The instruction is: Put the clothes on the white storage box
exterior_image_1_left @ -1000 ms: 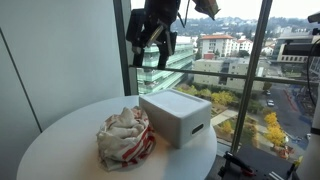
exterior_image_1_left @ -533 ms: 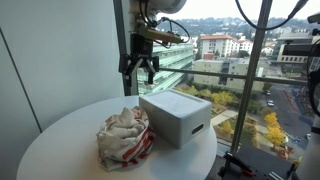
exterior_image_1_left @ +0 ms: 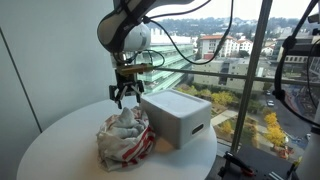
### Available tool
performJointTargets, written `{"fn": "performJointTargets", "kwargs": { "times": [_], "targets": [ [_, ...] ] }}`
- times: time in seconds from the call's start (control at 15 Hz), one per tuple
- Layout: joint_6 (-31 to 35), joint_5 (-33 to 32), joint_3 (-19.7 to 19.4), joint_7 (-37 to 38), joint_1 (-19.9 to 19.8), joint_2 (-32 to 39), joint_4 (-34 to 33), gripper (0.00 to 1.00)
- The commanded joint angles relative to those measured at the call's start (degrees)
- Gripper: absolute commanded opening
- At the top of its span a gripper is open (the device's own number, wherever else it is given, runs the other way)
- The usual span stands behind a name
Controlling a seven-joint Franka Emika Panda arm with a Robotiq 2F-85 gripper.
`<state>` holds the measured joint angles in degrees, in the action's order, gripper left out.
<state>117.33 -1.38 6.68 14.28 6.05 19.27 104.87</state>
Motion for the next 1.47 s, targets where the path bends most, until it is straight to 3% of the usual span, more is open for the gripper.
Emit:
{"fn": "performJointTargets", "kwargs": {
  "times": [0.0,0.4,0.47,0.6,1.07,1.2,1.4],
  "targets": [
    [-5.2,0.9,-1.4,1.1,1.6,10.2,-11.9,1.00],
    [-8.9,3.3,-2.9,1.8,1.3,18.8,-21.2,1.00],
    [-9.8,4.2,-3.0,2.1,1.2,19.6,-22.3,0.75],
    [-11.0,6.2,-3.1,2.3,0.8,20.4,-24.1,0.68],
    [-16.1,12.9,-3.4,6.9,-0.2,19.0,-26.1,0.12],
    [-17.9,14.2,-3.6,8.3,-0.5,19.1,-26.9,0.02],
    [-23.2,14.3,-4.8,11.7,-0.7,20.2,-28.7,0.00]
  ]
}}
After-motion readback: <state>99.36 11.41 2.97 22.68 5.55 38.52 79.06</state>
